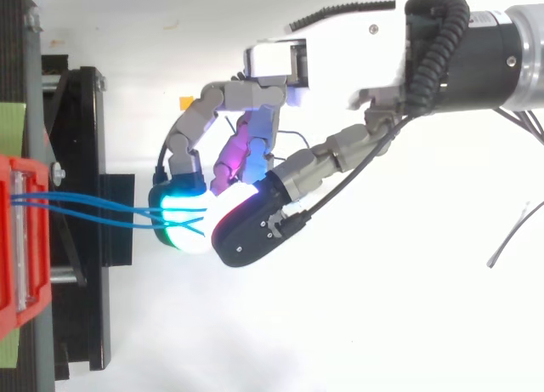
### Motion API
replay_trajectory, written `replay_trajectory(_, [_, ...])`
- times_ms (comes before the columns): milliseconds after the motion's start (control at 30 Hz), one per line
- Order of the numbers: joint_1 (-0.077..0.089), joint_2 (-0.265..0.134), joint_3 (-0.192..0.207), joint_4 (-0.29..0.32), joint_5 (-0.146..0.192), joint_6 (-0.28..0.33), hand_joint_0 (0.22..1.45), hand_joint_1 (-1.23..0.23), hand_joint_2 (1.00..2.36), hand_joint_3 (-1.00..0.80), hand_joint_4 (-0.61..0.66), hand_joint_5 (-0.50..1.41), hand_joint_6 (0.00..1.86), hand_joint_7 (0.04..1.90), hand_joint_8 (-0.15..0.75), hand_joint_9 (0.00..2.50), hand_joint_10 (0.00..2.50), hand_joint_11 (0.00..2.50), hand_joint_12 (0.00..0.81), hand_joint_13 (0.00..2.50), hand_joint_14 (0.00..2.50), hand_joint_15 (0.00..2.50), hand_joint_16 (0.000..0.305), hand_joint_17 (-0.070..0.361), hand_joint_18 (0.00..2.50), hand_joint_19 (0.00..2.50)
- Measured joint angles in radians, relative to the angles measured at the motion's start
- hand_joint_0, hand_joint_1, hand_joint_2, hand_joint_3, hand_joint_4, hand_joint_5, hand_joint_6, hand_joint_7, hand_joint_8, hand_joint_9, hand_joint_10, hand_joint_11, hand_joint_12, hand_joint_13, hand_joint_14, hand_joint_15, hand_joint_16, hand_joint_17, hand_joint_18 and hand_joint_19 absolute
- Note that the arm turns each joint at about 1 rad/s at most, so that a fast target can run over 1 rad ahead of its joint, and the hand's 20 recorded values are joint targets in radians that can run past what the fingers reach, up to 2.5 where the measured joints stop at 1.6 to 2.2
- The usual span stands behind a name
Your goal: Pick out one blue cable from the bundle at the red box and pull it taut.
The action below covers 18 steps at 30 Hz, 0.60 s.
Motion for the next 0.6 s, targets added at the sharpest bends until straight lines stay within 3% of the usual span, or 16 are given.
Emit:
replay_trajectory(200, [-0.007, 0.0, 0.0, -0.004, -0.005, -0.009, 0.66, -0.81, 1.0, -0.5, -0.06, -0.06, 0.92, 0.75, 0.278, 1.42, 0.03, 0.71, 0.212, 0.91, 0.02, 0.39, 0.037, 0.084, 0.85, 0.63])
replay_trajectory(367, [-0.011, 0.0, -0.001, -0.011, -0.015, -0.018, 0.62, -0.81, 1.0, -0.5, -0.08, -0.05, 0.92, 0.76, 0.272, 1.47, 0.03, 0.71, 0.206, 0.92, 0.02, 0.38, 0.037, 0.082, 0.86, 0.62])
replay_trajectory(600, [-0.014, 0.0, -0.001, -0.027, -0.027, -0.03, 0.53, -0.62, 1.0, -0.5, -0.04, -0.04, 0.89, 0.79, 0.27, 1.49, 0.02, 0.66, 0.225, 0.95, 0.02, 0.39, 0.041, 0.091, 0.91, 0.62])
